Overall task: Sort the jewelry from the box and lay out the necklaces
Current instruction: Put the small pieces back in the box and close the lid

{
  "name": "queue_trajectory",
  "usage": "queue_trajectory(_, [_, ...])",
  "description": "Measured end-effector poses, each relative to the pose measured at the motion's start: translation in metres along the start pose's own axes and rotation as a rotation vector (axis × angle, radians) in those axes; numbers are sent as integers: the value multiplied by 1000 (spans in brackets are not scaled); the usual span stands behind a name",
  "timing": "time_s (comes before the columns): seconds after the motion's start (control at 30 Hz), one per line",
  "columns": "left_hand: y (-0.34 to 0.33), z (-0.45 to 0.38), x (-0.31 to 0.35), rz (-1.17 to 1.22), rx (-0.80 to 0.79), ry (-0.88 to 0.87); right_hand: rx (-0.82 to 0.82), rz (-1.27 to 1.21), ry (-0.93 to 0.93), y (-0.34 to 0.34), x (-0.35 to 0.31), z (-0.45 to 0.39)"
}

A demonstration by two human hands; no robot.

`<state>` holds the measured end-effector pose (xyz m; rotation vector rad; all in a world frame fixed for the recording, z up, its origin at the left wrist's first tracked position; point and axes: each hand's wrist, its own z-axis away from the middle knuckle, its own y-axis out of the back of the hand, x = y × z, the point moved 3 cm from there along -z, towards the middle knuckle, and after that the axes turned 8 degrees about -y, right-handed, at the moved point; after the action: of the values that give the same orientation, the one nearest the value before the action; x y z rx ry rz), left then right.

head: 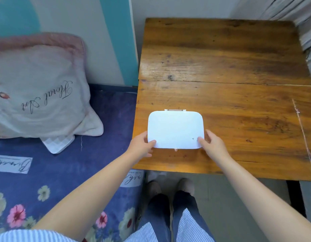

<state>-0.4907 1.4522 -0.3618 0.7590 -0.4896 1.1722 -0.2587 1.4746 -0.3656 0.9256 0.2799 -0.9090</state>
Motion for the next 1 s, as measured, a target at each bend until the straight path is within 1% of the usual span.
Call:
queue_trajectory(0.13, [-4,-3,11,-28,137,-91,37,-220,-78,-12,-7,1])
queue_trajectory(0.23, [2,-20,28,-69,227,-144,69,-294,-76,-3,-24,-15])
queue_trajectory(0.37, [10,-61,67,-78,317,-202,114,-380,-35,12,-58,-57])
queue_trajectory(0.5, [18,-112,109,-49,394,-208,118,-415,7,25,-94,-117])
queue_trajectory(0.63, [29,-159,145,-49,446,-224,95,-439,28,40,-133,-173])
queue_trajectory(0.77, [40,-195,169,-80,482,-226,77,-397,62,50,-163,-214])
queue_trajectory(0.87, [50,-214,179,-92,495,-215,48,-401,55,47,-172,-229])
queue_trajectory(1.0, [55,-227,182,-110,482,-213,50,-390,68,44,-178,-238])
